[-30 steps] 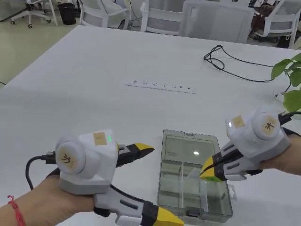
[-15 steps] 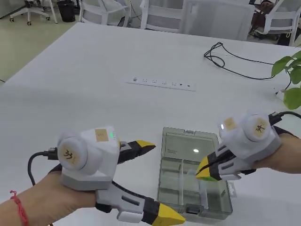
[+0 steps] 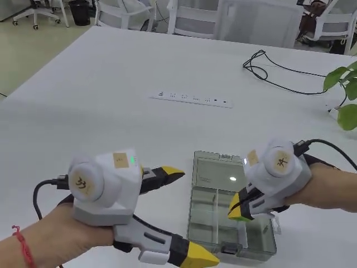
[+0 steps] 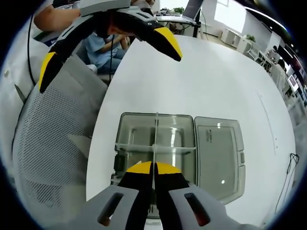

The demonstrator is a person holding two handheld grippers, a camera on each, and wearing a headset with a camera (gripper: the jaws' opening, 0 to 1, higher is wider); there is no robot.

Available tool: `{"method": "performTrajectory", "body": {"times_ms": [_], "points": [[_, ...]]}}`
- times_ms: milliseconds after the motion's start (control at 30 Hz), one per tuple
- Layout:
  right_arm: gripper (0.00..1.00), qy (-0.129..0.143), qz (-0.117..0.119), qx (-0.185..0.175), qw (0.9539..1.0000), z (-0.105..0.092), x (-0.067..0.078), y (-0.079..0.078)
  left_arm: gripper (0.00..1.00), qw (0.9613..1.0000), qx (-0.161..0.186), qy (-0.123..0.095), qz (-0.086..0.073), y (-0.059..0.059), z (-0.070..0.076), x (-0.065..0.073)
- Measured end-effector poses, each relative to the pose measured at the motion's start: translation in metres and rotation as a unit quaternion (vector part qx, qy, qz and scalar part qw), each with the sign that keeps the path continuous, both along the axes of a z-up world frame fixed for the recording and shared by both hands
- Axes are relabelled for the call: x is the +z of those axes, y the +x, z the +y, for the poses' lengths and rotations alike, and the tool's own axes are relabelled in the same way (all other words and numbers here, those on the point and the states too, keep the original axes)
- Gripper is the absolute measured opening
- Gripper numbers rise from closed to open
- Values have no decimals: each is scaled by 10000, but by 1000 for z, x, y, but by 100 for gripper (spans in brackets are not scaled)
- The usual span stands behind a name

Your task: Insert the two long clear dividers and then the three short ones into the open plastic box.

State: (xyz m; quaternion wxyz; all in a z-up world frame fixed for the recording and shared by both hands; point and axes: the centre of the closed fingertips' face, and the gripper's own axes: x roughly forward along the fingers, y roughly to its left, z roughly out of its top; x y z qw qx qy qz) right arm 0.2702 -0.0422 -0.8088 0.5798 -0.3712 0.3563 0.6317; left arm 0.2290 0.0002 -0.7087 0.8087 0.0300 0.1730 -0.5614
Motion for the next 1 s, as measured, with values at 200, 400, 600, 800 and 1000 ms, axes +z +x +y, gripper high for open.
{"method": "performTrajectory", "body": {"times_ms": [200, 400, 600, 800, 1000], "points": [[2, -81, 7, -20, 10000, -1, -7, 0, 100, 10000, 4, 1, 6, 0, 1, -1], [2, -138, -28, 6, 9999, -2, -11, 0, 100, 10000, 1, 8, 15, 0, 2, -1], [3, -148, -29, -11, 9999, -2, -12, 0, 100, 10000, 17, 14, 15, 1, 4, -1], [3, -147, -21, -48, 9999, -2, -12, 0, 100, 10000, 11, 23, 16, 2, 4, -1], [9, 142, 54, -259, 9995, 0, 7, 1, 100, 10000, 10, 85, 14, 2, 5, -4]]}}
